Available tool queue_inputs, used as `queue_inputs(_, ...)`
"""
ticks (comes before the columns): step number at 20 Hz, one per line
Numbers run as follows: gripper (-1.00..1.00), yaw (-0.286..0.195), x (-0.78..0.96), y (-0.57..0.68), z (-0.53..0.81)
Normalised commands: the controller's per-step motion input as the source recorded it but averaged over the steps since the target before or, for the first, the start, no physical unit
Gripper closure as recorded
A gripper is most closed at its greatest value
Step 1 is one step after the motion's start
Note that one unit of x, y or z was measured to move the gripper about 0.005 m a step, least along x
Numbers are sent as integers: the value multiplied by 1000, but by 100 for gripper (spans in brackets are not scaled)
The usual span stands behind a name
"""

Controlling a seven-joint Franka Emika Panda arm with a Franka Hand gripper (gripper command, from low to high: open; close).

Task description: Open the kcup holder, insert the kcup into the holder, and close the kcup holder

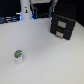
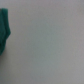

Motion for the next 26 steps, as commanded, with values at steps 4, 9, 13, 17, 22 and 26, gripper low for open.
queue_inputs(4,-100,-215,-254,600,32)
queue_inputs(9,-100,-222,-238,624,12)
queue_inputs(13,-100,-216,-236,650,8)
queue_inputs(17,-100,-199,-259,676,9)
queue_inputs(22,-100,-187,-270,695,6)
queue_inputs(26,-100,-170,-311,684,0)
